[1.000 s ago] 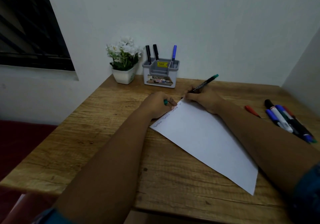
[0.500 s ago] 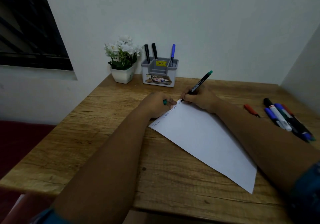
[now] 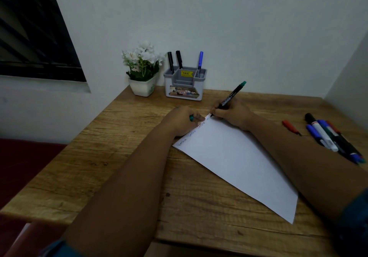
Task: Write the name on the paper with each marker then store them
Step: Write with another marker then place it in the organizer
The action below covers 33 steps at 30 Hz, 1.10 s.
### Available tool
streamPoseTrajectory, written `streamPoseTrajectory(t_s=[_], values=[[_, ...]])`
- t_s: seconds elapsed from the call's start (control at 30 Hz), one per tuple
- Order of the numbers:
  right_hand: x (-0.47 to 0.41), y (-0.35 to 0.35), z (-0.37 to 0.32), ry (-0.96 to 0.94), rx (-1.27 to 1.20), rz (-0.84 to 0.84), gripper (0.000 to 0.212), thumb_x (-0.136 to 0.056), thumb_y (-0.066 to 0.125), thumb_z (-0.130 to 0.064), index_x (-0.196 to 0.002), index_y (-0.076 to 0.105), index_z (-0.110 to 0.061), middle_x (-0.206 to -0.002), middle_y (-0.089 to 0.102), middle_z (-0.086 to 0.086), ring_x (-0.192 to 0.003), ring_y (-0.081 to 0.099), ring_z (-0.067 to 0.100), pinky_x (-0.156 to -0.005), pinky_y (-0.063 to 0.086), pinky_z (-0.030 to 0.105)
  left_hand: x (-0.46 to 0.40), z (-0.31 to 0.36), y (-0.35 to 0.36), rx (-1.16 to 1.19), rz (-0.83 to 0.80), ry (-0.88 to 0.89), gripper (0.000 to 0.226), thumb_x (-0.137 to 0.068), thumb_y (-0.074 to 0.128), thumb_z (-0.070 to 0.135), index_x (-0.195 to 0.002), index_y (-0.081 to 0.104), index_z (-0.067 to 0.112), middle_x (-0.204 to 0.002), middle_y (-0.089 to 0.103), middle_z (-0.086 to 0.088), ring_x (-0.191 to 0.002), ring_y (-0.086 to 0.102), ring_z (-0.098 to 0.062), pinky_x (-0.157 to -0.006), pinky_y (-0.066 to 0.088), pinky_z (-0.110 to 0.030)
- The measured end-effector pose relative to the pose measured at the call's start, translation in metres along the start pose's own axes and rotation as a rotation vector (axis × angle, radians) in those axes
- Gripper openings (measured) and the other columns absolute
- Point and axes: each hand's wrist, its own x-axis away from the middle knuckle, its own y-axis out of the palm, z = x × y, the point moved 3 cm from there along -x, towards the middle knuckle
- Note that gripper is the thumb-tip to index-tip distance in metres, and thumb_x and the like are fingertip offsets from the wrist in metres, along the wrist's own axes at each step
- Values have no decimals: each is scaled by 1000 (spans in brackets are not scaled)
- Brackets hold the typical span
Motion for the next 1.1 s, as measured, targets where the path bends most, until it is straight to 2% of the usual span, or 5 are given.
streamPoseTrajectory(t_s=[0.4, 0.57, 0.7, 0.9, 1.1], values=[[0, -1, 1, 8, -1, 38, 15, -81, 71, -15, -69, 70, -23, -67, 68, -13, -66, 60, -2, -69, 46, 22, 0, 0, 0, 7, 7, 8, 24, -90, 64, 18, -114, 71, 20, -122, 67, 3, -113, 58, -12, -99, 45, -27], [0, 0, 0, 18, -31, 27, 12, -81, 71, -10, -73, 70, -19, -85, 73, 6, -82, 64, 14, -81, 50, 33, 0, 1, 0, 27, -4, 0, 20, -91, 64, 16, -109, 72, 15, -122, 67, 3, -114, 59, -13, -100, 44, -29], [0, -1, 0, 19, 31, 39, 10, -82, 69, -16, -72, 69, -17, -68, 67, -10, -66, 58, 1, -63, 47, 16, 0, 2, -1, 4, 3, -9, 25, -92, 62, 16, -115, 70, 20, -125, 65, 2, -116, 57, -14, -101, 44, -30], [1, -13, -12, 85, -528, 147, 11, -92, 66, -10, -85, 58, -15, -66, 62, 2, -49, 53, 8, -50, 46, 20, 2, 2, -1, 35, 92, -54, 21, -90, 64, 28, -109, 69, 24, -113, 67, 4, -103, 58, -13, -83, 45, -26], [5, -22, -30, 140, -664, 67, 22, -97, 59, -34, -87, 64, -15, -65, 62, -2, -54, 57, 6, -56, 48, 21, 1, 7, -11, 922, 275, -391, 13, -93, 41, 26, -84, 44, 17, -71, 45, -1, -56, 37, -13, -51, 28, -27]])
